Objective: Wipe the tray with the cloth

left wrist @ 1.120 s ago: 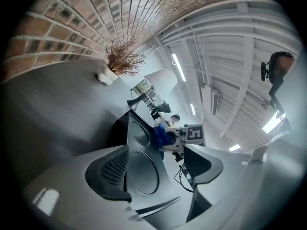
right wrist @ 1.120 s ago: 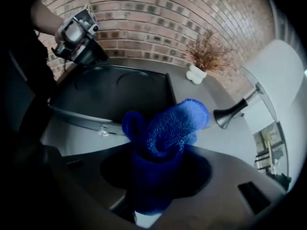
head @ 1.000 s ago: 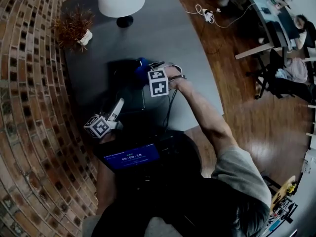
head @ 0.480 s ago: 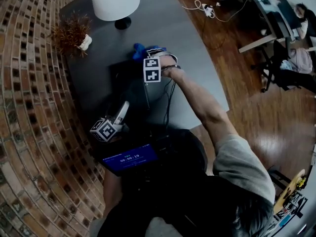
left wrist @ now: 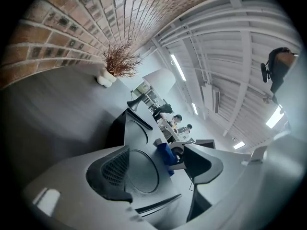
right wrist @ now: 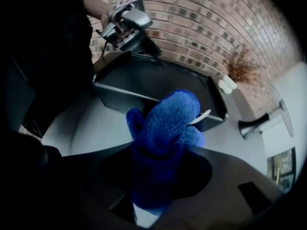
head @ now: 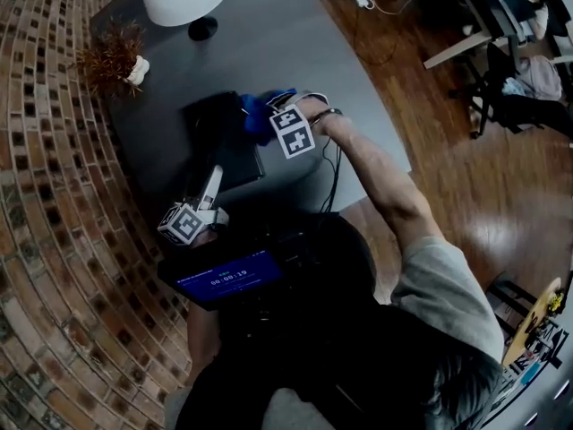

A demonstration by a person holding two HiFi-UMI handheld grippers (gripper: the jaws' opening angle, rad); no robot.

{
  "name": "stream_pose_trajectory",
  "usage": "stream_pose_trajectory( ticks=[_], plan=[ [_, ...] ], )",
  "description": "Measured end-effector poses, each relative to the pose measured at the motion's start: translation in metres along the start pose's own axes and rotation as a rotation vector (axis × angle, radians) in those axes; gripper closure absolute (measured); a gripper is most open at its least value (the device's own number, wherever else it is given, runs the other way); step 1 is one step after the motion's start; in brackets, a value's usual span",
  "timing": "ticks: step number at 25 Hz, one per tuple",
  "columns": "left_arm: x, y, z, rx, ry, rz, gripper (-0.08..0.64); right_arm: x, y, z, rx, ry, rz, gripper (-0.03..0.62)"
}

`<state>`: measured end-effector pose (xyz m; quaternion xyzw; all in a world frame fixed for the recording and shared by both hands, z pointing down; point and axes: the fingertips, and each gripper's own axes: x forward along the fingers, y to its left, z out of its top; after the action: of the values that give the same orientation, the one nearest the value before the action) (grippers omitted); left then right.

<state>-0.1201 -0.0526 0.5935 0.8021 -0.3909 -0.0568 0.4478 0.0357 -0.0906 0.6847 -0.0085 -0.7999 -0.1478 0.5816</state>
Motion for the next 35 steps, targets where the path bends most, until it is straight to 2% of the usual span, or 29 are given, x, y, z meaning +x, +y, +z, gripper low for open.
stream_pose_trajectory(
  ticks=[3,5,6,8,11,13,16,18,19,21,22,24,26,27,29,31,33,35],
  plan=[
    [0.0,-0.006,-0.003,-0.025,-0.025,-0.007,0.212,-0.031,-0.003,-0.031,0.257,0.022,-0.092,0.417],
    [0.001,-0.006,-0.003,-0.02,-0.035,-0.008,0.212,-0.045,0.013,-0.029,0.37,-0.012,-0.096,0.417],
    [0.001,-0.006,-0.002,-0.019,-0.036,-0.006,0.212,-0.046,0.024,-0.019,0.368,-0.034,-0.086,0.417],
    [0.0,-0.008,-0.001,-0.023,-0.036,-0.008,0.212,-0.036,0.038,0.007,0.277,-0.042,-0.095,0.417],
    [0.002,-0.01,0.001,-0.02,-0.045,-0.014,0.212,-0.013,0.025,0.029,0.164,0.026,-0.174,0.417],
    [0.003,-0.01,0.0,-0.018,-0.045,-0.012,0.212,-0.008,0.028,0.034,0.095,0.077,-0.183,0.417],
    [0.005,-0.013,0.0,-0.018,-0.04,-0.005,0.213,-0.019,0.065,0.042,-0.062,0.1,-0.132,0.417],
    [0.006,-0.016,0.003,-0.019,-0.045,-0.008,0.216,-0.025,0.103,0.051,-0.16,0.081,-0.056,0.417],
    [0.006,-0.015,0.004,-0.023,-0.048,-0.013,0.216,-0.027,0.119,0.054,-0.153,0.048,-0.008,0.417],
    [0.006,-0.013,0.004,-0.035,-0.055,-0.02,0.216,-0.025,0.124,0.041,-0.018,-0.003,0.039,0.417],
    [0.005,-0.013,0.005,-0.037,-0.058,-0.023,0.216,-0.023,0.109,0.025,0.069,0.013,0.008,0.417],
    [0.004,-0.011,0.006,-0.029,-0.063,-0.025,0.216,-0.018,0.062,-0.008,0.216,0.086,-0.113,0.417],
    [0.003,-0.011,0.007,-0.024,-0.067,-0.026,0.216,-0.012,0.025,-0.019,0.311,0.118,-0.198,0.417],
    [0.003,-0.011,0.007,-0.028,-0.069,-0.027,0.216,-0.006,0.017,-0.015,0.323,0.119,-0.21,0.416],
    [0.002,-0.01,0.003,-0.034,-0.065,-0.018,0.216,0.006,0.023,0.002,0.267,0.124,-0.196,0.413],
    [0.002,-0.012,0.001,-0.034,-0.057,-0.007,0.216,0.009,0.044,0.02,0.166,0.142,-0.169,0.414],
    [0.004,-0.014,0.002,-0.029,-0.056,-0.007,0.216,0.004,0.073,0.032,0.059,0.155,-0.133,0.413],
    [0.004,-0.015,0.003,-0.031,-0.059,-0.012,0.216,-0.004,0.115,0.043,-0.041,0.115,-0.058,0.413]
  ],
)
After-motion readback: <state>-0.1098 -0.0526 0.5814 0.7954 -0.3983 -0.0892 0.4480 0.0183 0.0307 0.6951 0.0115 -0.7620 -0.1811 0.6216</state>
